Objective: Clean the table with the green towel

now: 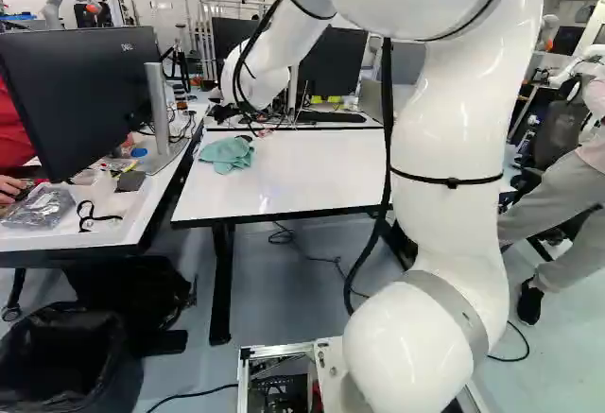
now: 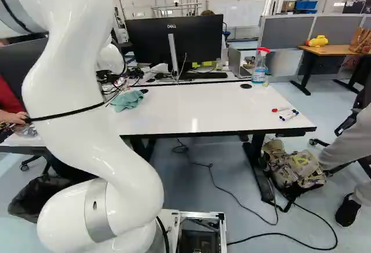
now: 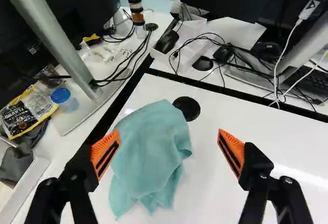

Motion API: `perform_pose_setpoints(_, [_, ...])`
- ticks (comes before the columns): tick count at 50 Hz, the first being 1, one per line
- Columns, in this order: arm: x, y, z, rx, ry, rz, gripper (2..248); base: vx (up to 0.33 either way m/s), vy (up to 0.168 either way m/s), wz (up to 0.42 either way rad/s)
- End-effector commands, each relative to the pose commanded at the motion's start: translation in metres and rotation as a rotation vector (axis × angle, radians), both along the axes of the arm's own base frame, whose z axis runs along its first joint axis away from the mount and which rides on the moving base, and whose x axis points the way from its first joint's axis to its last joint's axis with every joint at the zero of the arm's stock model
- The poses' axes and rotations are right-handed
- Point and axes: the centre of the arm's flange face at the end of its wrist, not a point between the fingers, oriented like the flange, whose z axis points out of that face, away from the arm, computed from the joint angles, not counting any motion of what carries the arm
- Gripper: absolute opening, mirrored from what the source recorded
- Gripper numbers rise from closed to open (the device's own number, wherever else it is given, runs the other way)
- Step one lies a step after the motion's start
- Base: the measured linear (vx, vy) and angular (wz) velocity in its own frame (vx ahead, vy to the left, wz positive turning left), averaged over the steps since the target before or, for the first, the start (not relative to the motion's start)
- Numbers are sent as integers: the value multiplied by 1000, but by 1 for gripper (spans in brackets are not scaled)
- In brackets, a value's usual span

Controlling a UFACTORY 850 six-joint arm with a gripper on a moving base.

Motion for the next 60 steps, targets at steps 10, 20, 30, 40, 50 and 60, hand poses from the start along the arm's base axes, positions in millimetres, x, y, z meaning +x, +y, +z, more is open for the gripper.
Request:
perform_pose_setpoints(10, [-8,-17,1,-2,6,-22,247,0,0,0])
perform_pose_setpoints(20, [-17,-35,2,-4,11,-44,247,0,0,0])
perform_pose_setpoints(30, [-30,-51,2,-6,16,-64,247,0,0,0])
perform_pose_setpoints(40, [-44,-68,3,-8,21,-85,247,0,0,0])
perform_pose_setpoints(50, [-58,-84,3,-9,25,-106,247,0,0,0])
perform_pose_setpoints(60, [-73,-100,3,-10,28,-129,247,0,0,0])
